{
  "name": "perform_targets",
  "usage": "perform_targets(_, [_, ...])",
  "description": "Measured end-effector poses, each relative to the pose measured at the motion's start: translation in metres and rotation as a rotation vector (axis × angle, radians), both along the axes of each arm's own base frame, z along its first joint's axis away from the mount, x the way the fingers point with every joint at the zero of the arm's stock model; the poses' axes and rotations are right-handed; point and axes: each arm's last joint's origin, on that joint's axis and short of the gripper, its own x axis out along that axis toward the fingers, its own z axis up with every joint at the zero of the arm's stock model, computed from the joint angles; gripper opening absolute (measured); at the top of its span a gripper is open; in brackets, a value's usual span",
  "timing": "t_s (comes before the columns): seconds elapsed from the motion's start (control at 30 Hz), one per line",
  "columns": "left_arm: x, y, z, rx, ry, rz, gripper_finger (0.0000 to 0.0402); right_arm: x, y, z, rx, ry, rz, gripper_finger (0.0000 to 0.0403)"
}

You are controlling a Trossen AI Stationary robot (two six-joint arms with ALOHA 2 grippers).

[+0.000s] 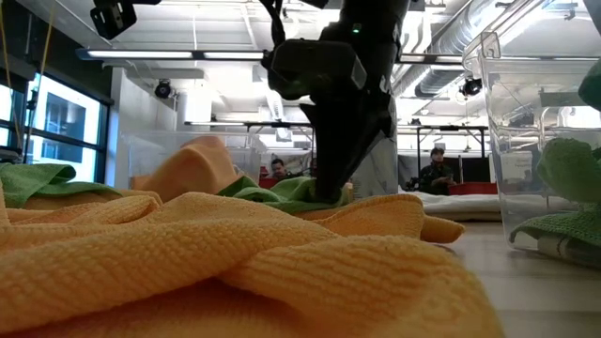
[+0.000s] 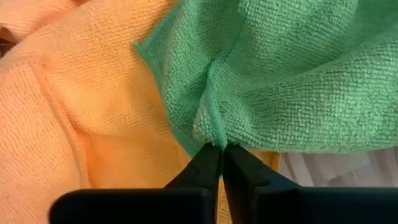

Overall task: Sort microfiber towel by color & place in baskets
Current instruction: Put the green microfiber towel into the bottom transparent bin

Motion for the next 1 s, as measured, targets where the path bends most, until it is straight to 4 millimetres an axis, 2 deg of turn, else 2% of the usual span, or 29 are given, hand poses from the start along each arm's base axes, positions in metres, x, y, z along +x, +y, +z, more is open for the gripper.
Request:
perform_targets(0.13, [0.000,0.000,0.000,0.000,0.000,0.000,0.0000,-0.005,-0.002,0.011,-0.026,0.015,-0.010,0.0016])
perform_targets(0.23, [0.000,0.000,0.000,0.000,0.000,0.000,0.0000,-0.007,-0.004,0.035,-0.070,-0.013,-0.004,0.0004])
perform_targets(0.4, [0.000,0.000,0.000,0.000,0.000,0.000,0.0000,-0.011,-0.008,0.095,-0.163,-0.139,-0.018,0.0003])
perform_targets(0.57, [0.000,0.000,0.000,-0.003,0.000,0.002,0.0000,-0.021,-0.008,0.166,-0.240,-0.318,-0.032,0.0002])
perform_targets(0.7, [0.000,0.000,0.000,-0.003,0.000,0.002,0.0000,-0.037,-0.002,0.219,-0.317,-0.459,-0.025,0.0002])
perform_targets(0.83, [0.000,0.000,0.000,-0.002,0.000,0.001,0.0000,-0.058,0.002,0.262,-0.374,-0.554,-0.050,0.0001])
perform_targets(1.0, [0.000,0.000,0.000,-0.002,0.000,0.001,0.0000,-0.093,0.007,0.284,-0.388,-0.639,-0.121,0.0001])
